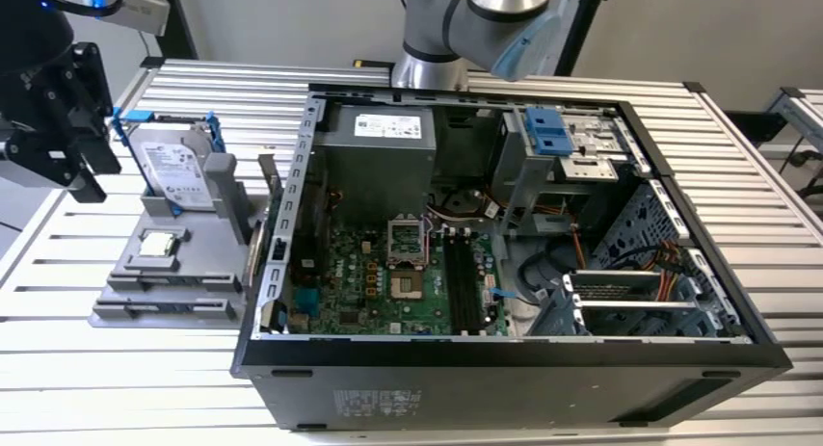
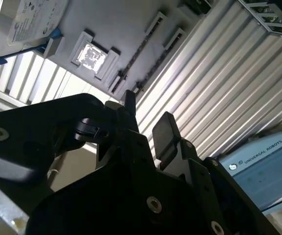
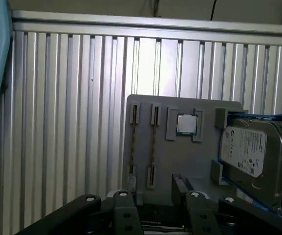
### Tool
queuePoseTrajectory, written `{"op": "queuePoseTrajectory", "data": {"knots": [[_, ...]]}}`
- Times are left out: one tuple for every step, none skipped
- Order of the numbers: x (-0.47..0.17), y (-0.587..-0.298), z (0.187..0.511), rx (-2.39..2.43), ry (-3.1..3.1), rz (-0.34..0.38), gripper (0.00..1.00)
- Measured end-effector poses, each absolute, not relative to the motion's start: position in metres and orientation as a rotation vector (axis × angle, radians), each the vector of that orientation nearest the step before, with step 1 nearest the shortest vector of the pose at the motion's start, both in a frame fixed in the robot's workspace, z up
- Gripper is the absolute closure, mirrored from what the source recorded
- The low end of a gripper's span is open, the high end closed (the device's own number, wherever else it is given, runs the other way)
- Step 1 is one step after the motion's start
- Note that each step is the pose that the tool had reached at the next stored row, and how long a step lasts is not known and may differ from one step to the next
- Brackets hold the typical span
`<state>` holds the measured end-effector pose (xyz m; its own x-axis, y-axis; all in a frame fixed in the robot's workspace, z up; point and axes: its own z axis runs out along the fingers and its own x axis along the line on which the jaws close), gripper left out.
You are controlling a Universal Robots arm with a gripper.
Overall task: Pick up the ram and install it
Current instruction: 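Pick up the ram and move it above insertion slot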
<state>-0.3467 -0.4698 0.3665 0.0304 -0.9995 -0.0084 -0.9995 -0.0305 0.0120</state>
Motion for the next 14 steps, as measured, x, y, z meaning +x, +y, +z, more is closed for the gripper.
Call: {"op": "queuePoseTrajectory", "data": {"knots": [[-0.3469, -0.4699, 0.3656, 2.248, -2.191, -0.023, 0.00], [-0.3469, -0.4699, 0.3649, 2.244, -2.195, -0.023, 0.00], [-0.3469, -0.4699, 0.3640, 2.244, -2.195, -0.023, 0.00], [-0.3469, -0.4699, 0.3632, 2.244, -2.195, -0.023, 0.00], [-0.3469, -0.4699, 0.3628, 2.244, -2.195, -0.023, 0.00], [-0.3469, -0.4699, 0.3629, 2.244, -2.195, -0.023, 0.00], [-0.3470, -0.4699, 0.3629, 2.244, -2.195, -0.023, 0.00], [-0.3470, -0.4699, 0.3629, 2.244, -2.195, -0.023, 0.00], [-0.3470, -0.4699, 0.3626, 2.244, -2.195, -0.023, 0.00], [-0.3469, -0.4699, 0.3621, 2.244, -2.195, -0.023, 0.00], [-0.3470, -0.4699, 0.3609, 2.244, -2.195, -0.023, 0.00], [-0.3470, -0.4698, 0.3594, 2.244, -2.195, -0.022, 0.00], [-0.3469, -0.4697, 0.3578, 2.243, -2.194, -0.022, 0.00], [-0.3470, -0.4697, 0.3559, 2.244, -2.194, -0.022, 0.00]]}}
